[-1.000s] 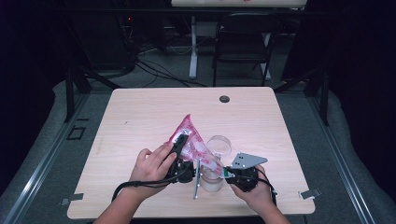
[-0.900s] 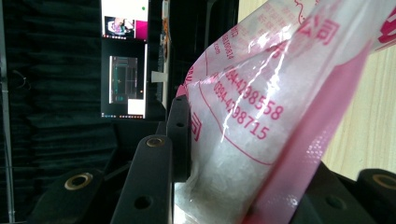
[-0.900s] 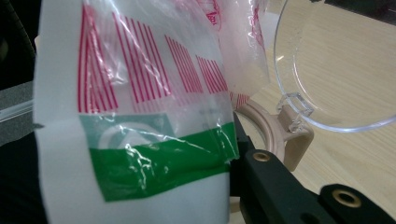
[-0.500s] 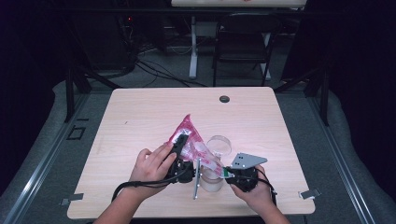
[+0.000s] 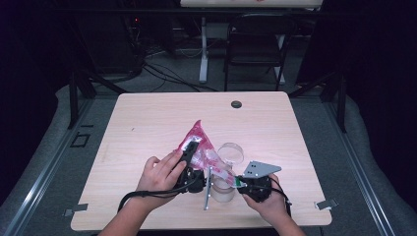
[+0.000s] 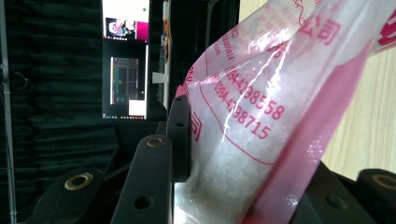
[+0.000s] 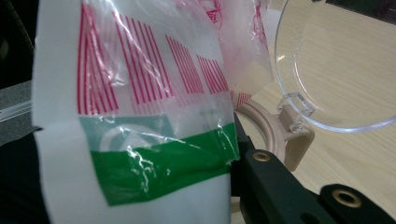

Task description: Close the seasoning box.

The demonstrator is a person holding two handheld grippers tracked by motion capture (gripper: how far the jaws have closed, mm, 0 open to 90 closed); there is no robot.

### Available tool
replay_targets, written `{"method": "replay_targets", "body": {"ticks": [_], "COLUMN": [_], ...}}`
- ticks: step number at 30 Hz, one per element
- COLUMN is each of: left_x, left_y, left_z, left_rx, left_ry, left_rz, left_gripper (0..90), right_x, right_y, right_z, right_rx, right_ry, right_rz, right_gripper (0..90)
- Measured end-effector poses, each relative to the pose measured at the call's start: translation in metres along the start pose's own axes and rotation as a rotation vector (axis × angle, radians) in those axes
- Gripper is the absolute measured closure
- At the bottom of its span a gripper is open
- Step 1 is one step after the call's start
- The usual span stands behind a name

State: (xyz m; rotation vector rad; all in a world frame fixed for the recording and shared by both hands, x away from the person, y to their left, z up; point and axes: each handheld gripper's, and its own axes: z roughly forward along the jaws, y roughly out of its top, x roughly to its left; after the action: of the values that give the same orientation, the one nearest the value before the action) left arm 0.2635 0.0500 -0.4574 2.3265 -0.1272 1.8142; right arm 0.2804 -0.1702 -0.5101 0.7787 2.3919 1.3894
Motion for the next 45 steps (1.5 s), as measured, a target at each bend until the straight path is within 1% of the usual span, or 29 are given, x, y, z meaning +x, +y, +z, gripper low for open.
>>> {"method": "replay_targets", "body": {"ticks": [5, 8, 9, 10, 15, 17, 18, 19, 22, 25, 27, 29, 30, 31, 32, 33, 34, 38, 40, 41, 45], "left_x": [0.0001, 0.0008, 0.0003, 0.0007, 0.0009, 0.0004, -0.0002, 0.0003, 0.0004, 0.0002, -0.0004, -0.0006, -0.0003, -0.0002, -0.0006, 0.0009, 0.0008, 0.0008, 0.0006, -0.0005, -0.0008], "left_y": [0.0004, 0.0009, 0.0008, 0.0013, 0.0018, 0.0019, 0.0016, 0.0019, 0.0023, 0.0023, 0.0017, 0.0015, 0.0019, 0.0018, 0.0013, 0.0020, 0.0017, 0.0019, 0.0014, 0.0007, -0.0009], "left_z": [-0.0003, -0.0007, -0.0003, -0.0011, -0.0011, -0.0013, -0.0006, -0.0006, -0.0010, -0.0010, -0.0003, -0.0002, -0.0010, -0.0010, -0.0002, -0.0016, -0.0010, -0.0010, -0.0007, 0.0000, 0.0001], "left_rx": [-0.001, -0.004, -0.015, -0.005, -0.005, -0.006, -0.018, -0.018, -0.005, -0.004, -0.017, -0.017, -0.006, -0.006, -0.017, 0.005, -0.006, -0.004, -0.007, -0.015, -0.006], "left_ry": [-0.002, 0.005, 0.010, 0.004, -0.001, 0.000, 0.009, 0.011, 0.001, -0.002, 0.005, 0.005, -0.002, -0.002, 0.003, -0.010, -0.004, -0.005, -0.009, -0.009, -0.018], "left_rz": [-0.001, 0.003, 0.003, 0.005, 0.010, 0.005, 0.005, 0.012, 0.010, 0.011, 0.007, 0.008, 0.009, 0.009, 0.006, 0.013, 0.012, 0.013, 0.008, -0.003, -0.005], "left_gripper": [70.6, 70.6, 70.6, 70.6, 70.6, 70.5, 70.5, 70.5, 70.4, 70.4, 70.4, 70.5, 70.5, 70.5, 70.5, 70.4, 70.5, 70.4, 70.4, 70.4, 70.5], "right_x": [-0.0002, -0.0002, -0.0001, -0.0002, -0.0001, -0.0003, -0.0002, -0.0002, -0.0004, -0.0003, 0.0000, 0.0001, 0.0001, 0.0000, 0.0000, -0.0001, 0.0000, 0.0001, 0.0001, 0.0001, 0.0011], "right_y": [-0.0003, -0.0003, -0.0003, -0.0005, -0.0008, -0.0011, -0.0011, -0.0012, -0.0012, -0.0014, -0.0014, -0.0013, -0.0012, -0.0012, -0.0012, -0.0012, -0.0011, -0.0011, -0.0011, -0.0010, -0.0008], "right_z": [-0.0001, 0.0000, 0.0000, 0.0001, 0.0009, 0.0010, 0.0012, 0.0012, 0.0011, 0.0011, 0.0012, 0.0010, 0.0009, 0.0009, 0.0010, 0.0010, 0.0011, 0.0011, 0.0004, -0.0001, -0.0003], "right_rx": [0.002, 0.002, 0.003, 0.003, 0.004, 0.006, 0.003, 0.003, 0.006, 0.008, 0.008, 0.012, 0.013, 0.013, 0.012, 0.013, 0.012, 0.008, 0.011, 0.012, 0.008], "right_ry": [0.000, 0.001, 0.000, 0.001, 0.002, -0.001, 0.000, 0.000, -0.003, -0.006, -0.007, -0.005, -0.006, -0.005, -0.004, -0.003, -0.003, -0.004, -0.005, -0.004, -0.010], "right_rz": [-0.001, -0.001, -0.001, -0.001, 0.001, -0.001, 0.003, 0.003, 0.001, 0.000, -0.001, -0.003, -0.003, -0.002, -0.002, -0.003, -0.003, -0.001, -0.001, -0.003, -0.002], "right_gripper": [90.0, 90.0, 90.0, 90.0, 90.0, 90.0, 90.0, 90.0, 90.0, 90.0, 90.0, 90.0, 90.0, 90.0, 90.0, 90.0, 90.0, 90.0, 90.0, 90.0, 90.0]}}
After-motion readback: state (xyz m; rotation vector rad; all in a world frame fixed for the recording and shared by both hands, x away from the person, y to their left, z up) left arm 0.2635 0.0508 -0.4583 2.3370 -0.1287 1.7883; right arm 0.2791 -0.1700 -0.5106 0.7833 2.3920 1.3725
